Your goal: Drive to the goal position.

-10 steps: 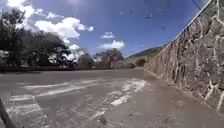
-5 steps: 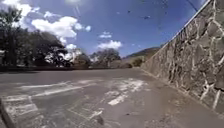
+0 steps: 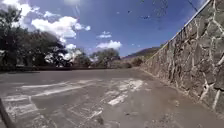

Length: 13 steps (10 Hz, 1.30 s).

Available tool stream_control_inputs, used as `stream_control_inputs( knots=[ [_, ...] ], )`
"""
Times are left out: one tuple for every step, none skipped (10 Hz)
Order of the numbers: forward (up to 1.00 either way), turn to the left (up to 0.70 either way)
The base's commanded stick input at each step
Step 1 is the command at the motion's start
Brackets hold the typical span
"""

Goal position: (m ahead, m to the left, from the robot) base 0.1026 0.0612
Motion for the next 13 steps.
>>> stream_control_inputs(
  knots=[
    [0.00,-0.17],
    [0.00,0.00],
    [0.00,0.00],
    [0.00,0.00],
    [0.00,0.00],
    [0.00,0.00],
    [0.00,0.00],
    [0.00,0.00],
    [0.00,0.00],
    [0.00,0.00],
    [0.00,-0.14],
    [0.00,-0.48],
    [0.00,-0.70]
  ],
)
